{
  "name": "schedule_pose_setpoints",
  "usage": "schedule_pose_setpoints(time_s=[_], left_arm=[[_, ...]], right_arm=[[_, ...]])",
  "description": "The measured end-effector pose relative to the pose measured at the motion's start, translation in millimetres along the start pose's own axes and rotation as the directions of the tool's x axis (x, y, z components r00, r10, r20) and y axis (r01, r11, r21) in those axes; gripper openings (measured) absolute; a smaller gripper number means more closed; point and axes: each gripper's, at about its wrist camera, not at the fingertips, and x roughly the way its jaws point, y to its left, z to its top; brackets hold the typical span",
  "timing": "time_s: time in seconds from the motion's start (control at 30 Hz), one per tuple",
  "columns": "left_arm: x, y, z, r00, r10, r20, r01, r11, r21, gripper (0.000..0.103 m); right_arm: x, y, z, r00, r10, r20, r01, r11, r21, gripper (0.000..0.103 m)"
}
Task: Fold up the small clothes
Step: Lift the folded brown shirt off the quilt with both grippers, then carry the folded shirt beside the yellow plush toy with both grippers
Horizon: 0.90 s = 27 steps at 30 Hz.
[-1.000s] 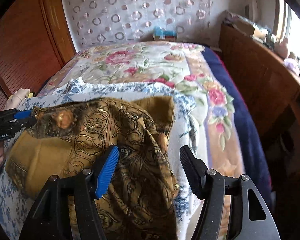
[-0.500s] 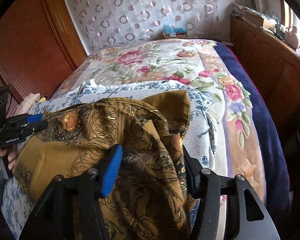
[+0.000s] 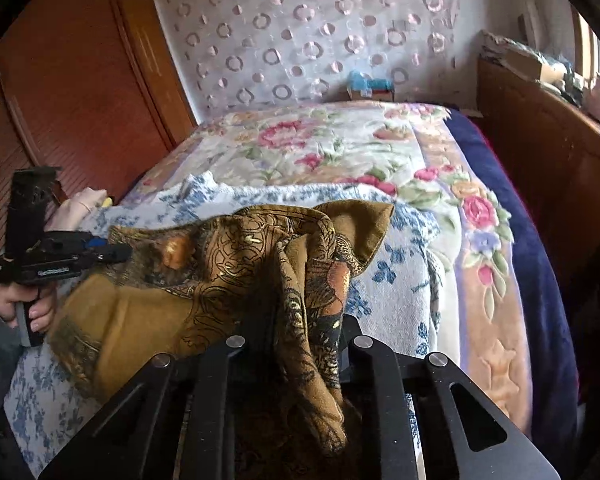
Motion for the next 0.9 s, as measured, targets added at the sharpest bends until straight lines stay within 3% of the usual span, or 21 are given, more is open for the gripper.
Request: schedule_pose_setpoints(time_s=[0.37,0.67,0.9], left_arm=[[-94,-11,-7,0.982,0.052,0.181,-0.055,0.998,0.010,0.009],[-167,23,-33,0.947,0.149,0.286,-0.139,0.989,-0.057,0.009],[-217,60,-68,0.906,0.250,0.343,-0.218,0.967,-0.130,0.009]], right_arm=[[-32,36,8,0.994,0.009,0.105,0.002,0.994,-0.105,0.018],[-20,87,24,0.987,0.083,0.138,-0.049,0.971,-0.236,0.018],[9,129,46,0.978,0.165,0.130,-0.115,0.939,-0.325,0.018]])
